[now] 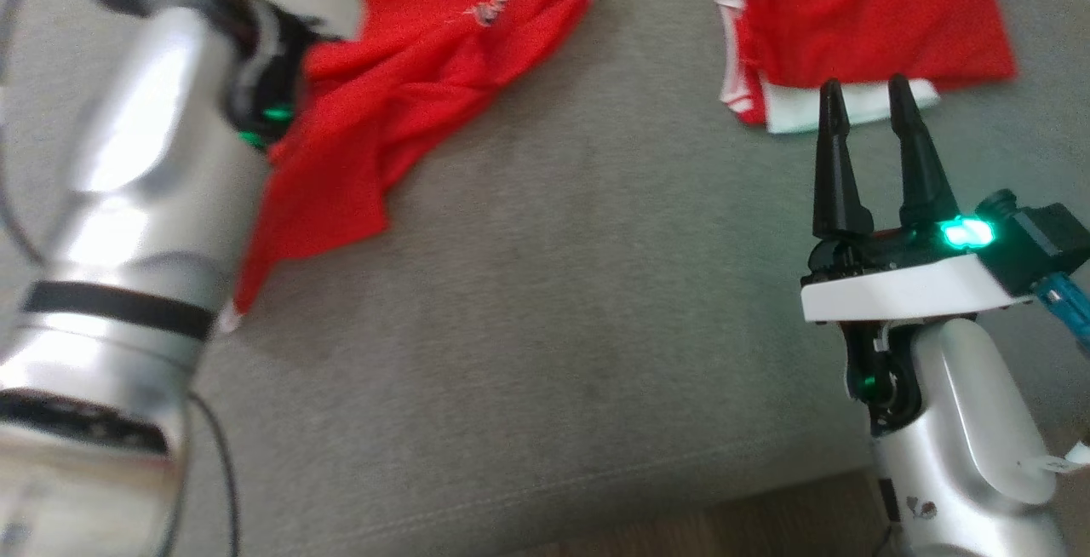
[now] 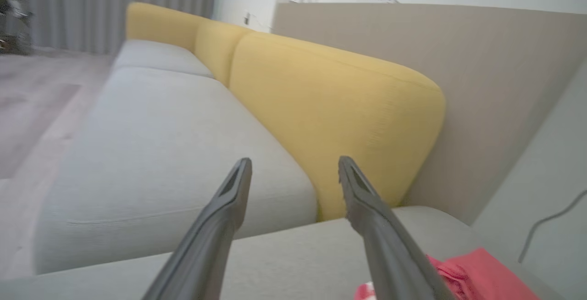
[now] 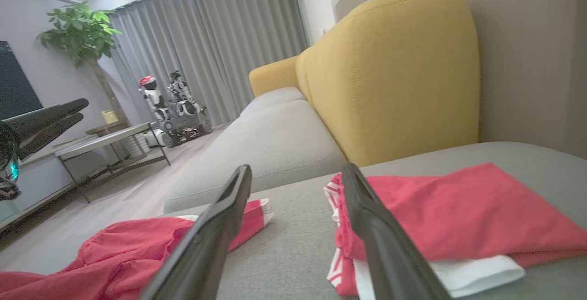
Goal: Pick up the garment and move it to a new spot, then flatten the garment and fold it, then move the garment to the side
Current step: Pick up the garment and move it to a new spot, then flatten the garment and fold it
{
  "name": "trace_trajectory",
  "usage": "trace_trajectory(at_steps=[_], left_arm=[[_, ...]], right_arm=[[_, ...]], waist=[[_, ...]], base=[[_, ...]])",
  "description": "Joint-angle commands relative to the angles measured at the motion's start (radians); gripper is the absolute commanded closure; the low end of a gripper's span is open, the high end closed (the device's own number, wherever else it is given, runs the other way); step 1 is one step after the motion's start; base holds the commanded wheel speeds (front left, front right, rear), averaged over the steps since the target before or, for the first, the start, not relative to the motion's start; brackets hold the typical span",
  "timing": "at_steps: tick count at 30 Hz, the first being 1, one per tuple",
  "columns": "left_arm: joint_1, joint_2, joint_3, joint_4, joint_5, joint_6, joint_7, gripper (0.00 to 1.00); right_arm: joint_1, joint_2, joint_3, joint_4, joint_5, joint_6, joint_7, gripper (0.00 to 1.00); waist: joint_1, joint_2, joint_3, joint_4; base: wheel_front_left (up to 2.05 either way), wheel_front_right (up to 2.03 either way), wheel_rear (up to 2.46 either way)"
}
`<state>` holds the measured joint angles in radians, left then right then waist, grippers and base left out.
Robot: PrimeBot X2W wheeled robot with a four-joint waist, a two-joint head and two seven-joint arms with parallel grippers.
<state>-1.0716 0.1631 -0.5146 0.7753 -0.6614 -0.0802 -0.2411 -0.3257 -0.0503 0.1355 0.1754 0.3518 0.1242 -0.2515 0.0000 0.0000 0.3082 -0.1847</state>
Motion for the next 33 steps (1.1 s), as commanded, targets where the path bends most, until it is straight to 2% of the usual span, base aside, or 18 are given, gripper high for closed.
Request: trace_trajectory(at_steps=[1, 8, 13, 18, 23, 28, 33], left_arm=[[-0.026, 0.071, 0.042, -0.040, 0.007, -0.004, -0.015, 0.00], [0.175, 0.191, 0.094, -0.143, 0.002, -0.023, -0.020, 0.00], [0.347, 0.216, 0.163, -0.257, -0.005, -0.020, -0.020, 0.00], [0.571, 0.180, 0.251, -0.409, 0.016, -0.006, -0.020, 0.00], [0.752, 0.077, 0.348, -0.516, 0.043, -0.004, -0.021, 0.00], [0.817, -0.010, 0.409, -0.548, 0.084, -0.020, -0.021, 0.00], [0.822, -0.044, 0.429, -0.545, 0.122, -0.038, -0.021, 0.00]], right_arm=[[-0.012, 0.000, 0.014, -0.025, -0.017, 0.007, -0.010, 0.00], [0.011, 0.000, -0.010, 0.019, -0.055, 0.007, -0.005, 0.00], [0.033, 0.000, -0.016, 0.042, -0.068, 0.007, 0.010, 0.00], [0.073, 0.000, -0.038, 0.051, -0.077, 0.007, 0.025, 0.00], [0.103, 0.000, -0.043, 0.056, -0.078, 0.007, 0.042, 0.00], [0.107, 0.000, -0.020, 0.046, -0.081, 0.007, 0.065, 0.00], [0.093, 0.000, 0.050, 0.033, -0.081, 0.007, 0.097, 0.00]], waist=[[0.0000, 0.0000, -0.028, 0.065], [0.0000, 0.0000, -0.081, 0.201], [0.0000, 0.0000, -0.111, 0.265], [0.0000, 0.0000, -0.146, 0.324], [0.0000, 0.0000, -0.166, 0.360], [0.0000, 0.0000, -0.169, 0.389], [0.0000, 0.0000, -0.160, 0.415]], base=[[0.00, 0.00, 0.00], [0.00, 0.00, 0.00], [0.00, 0.00, 0.00], [0.00, 0.00, 0.00], [0.00, 0.00, 0.00], [0.00, 0.00, 0.00], [0.00, 0.00, 0.00]])
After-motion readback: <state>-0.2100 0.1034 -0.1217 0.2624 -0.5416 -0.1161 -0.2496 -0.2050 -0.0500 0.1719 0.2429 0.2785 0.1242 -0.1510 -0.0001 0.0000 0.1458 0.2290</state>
